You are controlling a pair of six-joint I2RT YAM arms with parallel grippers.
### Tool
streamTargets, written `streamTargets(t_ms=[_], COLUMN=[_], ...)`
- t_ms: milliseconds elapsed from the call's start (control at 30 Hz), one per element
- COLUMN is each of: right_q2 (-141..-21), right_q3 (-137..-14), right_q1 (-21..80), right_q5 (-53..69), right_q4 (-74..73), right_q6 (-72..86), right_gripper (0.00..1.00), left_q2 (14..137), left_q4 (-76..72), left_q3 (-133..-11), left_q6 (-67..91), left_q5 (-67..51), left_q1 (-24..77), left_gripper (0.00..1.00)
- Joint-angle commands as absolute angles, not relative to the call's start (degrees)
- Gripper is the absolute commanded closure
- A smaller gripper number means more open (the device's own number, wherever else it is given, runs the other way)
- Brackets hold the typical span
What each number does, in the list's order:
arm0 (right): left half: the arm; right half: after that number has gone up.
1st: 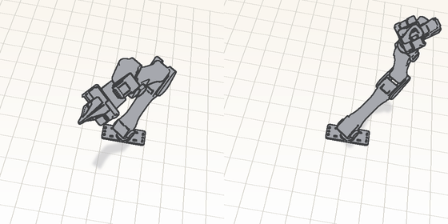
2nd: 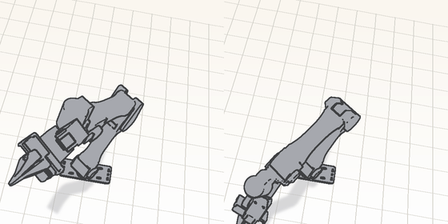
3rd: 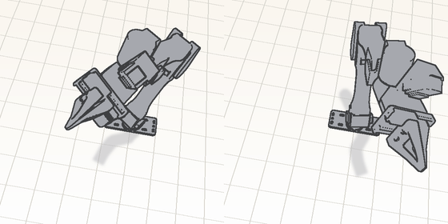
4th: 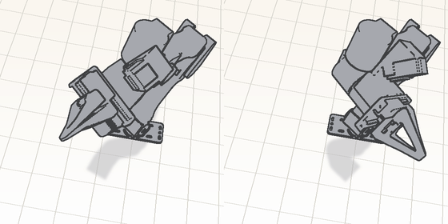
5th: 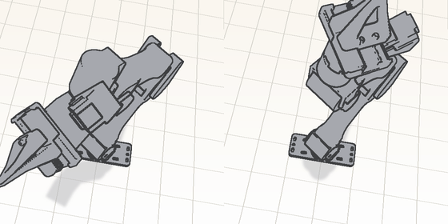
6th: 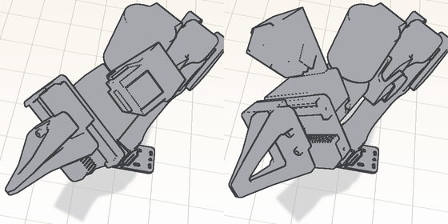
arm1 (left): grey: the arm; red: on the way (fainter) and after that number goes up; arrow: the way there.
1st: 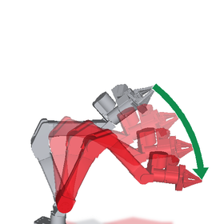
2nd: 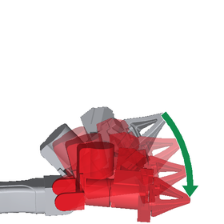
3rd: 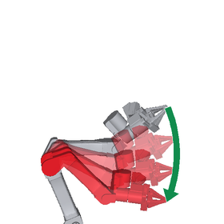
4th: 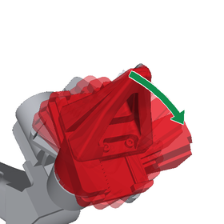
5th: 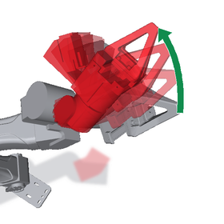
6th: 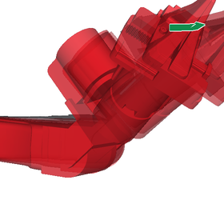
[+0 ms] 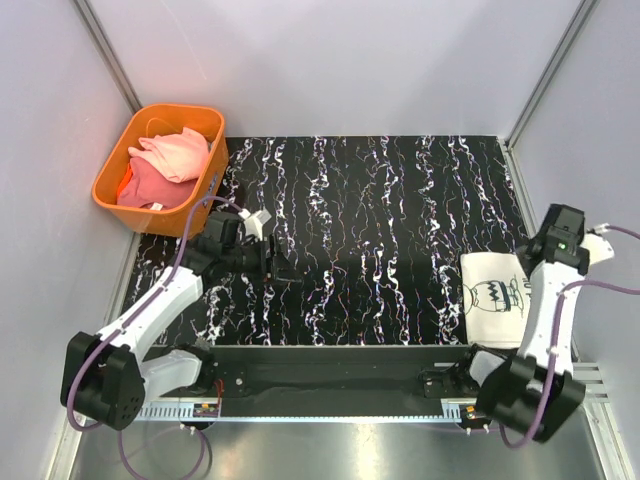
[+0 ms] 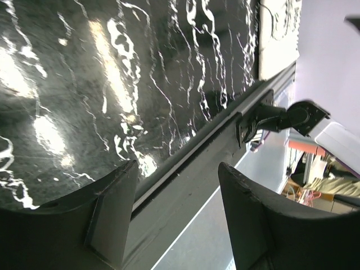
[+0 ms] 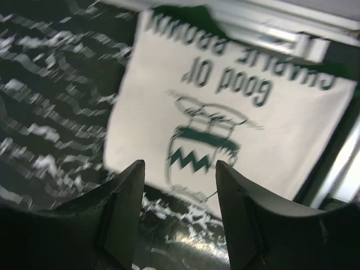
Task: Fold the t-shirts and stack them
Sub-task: Reset both grippers
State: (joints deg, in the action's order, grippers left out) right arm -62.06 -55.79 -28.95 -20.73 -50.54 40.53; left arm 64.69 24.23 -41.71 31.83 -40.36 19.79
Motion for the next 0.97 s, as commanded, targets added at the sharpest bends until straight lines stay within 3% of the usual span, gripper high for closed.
streamTargets(t_ms=[0,133,433,467,533,700,933], right_q2=[-56.4,-50.5,-44.4,-44.6,-46.4,-48.1,-39.7], right_q3=[-55.8,-50.3,-34.4,-33.6,-32.0,-30.7,-27.5], right_q1=[-22.0,-14.3,-0.4,-0.4,2.9,3.5,3.5], right_q5=[-13.2,7.0,33.9,34.8,38.0,41.5,48.2], right_q4=[-54.5,-51.7,-38.8,-35.7,-31.8,-28.6,-26.1], right_q6=[43.4,42.7,41.2,40.8,40.2,40.2,40.6], right_gripper=[0.4,0.41,0.36,0.32,0.01,0.0,0.0], left_q2=[61.3,56.0,38.6,36.1,28.8,12.5,2.5], left_q4=[21.8,21.6,16.5,15.3,14.2,11.1,10.1], left_q3=[-39.6,-36.3,-23.5,-20.1,-16.9,-6.0,-1.4], left_q6=[32.5,35.2,48.9,50.3,54.2,64.4,70.7], left_q5=[-41.8,-40.4,-38.4,-38.0,-37.1,-37.1,-37.4], left_q1=[20.7,20.8,20.9,20.9,20.9,20.9,20.9], left_gripper=[0.36,0.35,0.27,0.25,0.24,0.21,0.21])
